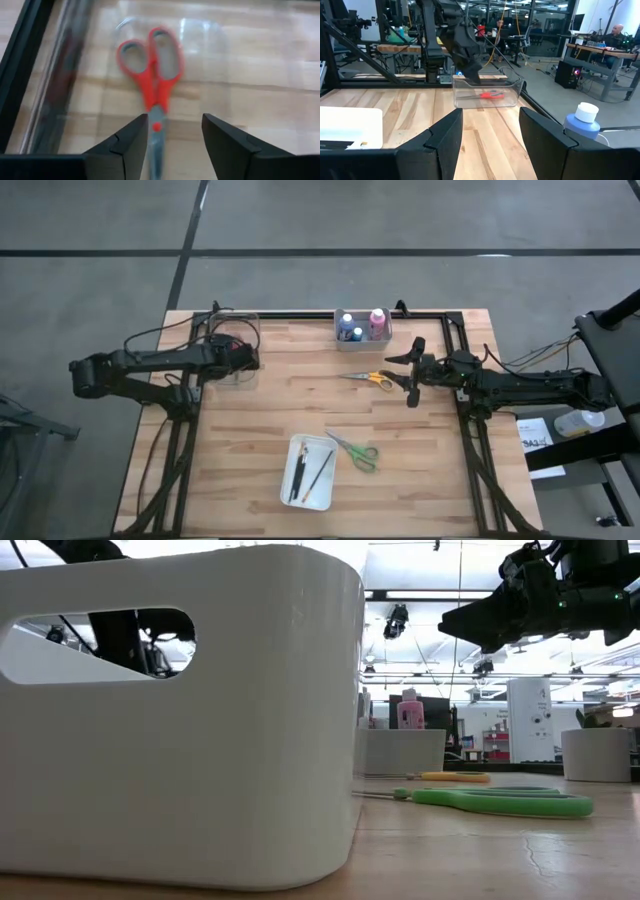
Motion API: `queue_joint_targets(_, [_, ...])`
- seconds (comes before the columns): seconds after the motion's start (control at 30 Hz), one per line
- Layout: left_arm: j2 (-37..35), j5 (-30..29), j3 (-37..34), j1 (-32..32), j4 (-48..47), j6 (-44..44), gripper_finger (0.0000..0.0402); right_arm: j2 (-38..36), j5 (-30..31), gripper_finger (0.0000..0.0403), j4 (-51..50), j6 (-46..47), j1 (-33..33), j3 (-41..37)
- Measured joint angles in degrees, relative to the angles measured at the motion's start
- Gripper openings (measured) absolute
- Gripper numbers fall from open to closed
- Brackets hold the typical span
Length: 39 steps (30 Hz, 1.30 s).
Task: Pick & Place Paint Supplies
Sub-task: Put the yellow scissor into the transparent bin
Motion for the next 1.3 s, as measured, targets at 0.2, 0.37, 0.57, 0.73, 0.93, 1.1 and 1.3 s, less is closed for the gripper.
queue_joint_targets(0.2, [-0.04,0.0,7.48,-2.03,0.88,10.49,0.0198,0.0,0.0,0.0193,0.0,0.0,-0.04,0.01])
queue_joint_targets(0.37, [-0.09,1.54,11.58,-6.45,11.84,26.07,0.0198,0.0,0.0,0.0193,0.0,0.0,-0.04,0.02])
queue_joint_targets(0.57, [2.21,18.02,7.81,-10.35,42.55,47.64,0.0198,0.02,0.0,0.0193,0.0,0.0,-0.04,0.02])
queue_joint_targets(0.73, [10.38,26.1,6.52,-10.35,57.29,54.54,0.0198,0.02,0.0,0.0193,0.0,0.0,-0.02,0.0])
queue_joint_targets(0.93, [22.76,32.29,11.98,-10.33,62.88,61.58,0.0198,0.02,0.0,0.0193,0.0,0.0,0.0,0.01])
queue_joint_targets(1.1, [33.72,35.24,19.92,-10.38,62.91,68.97,0.0198,0.02,0.0,0.0193,0.0,0.0,0.0,0.0])
queue_joint_targets(1.3, [44.12,40.88,29.88,-10.28,63.09,70.71,0.0198,0.02,0.0,0.0193,0.0,0.0,0.0,0.02])
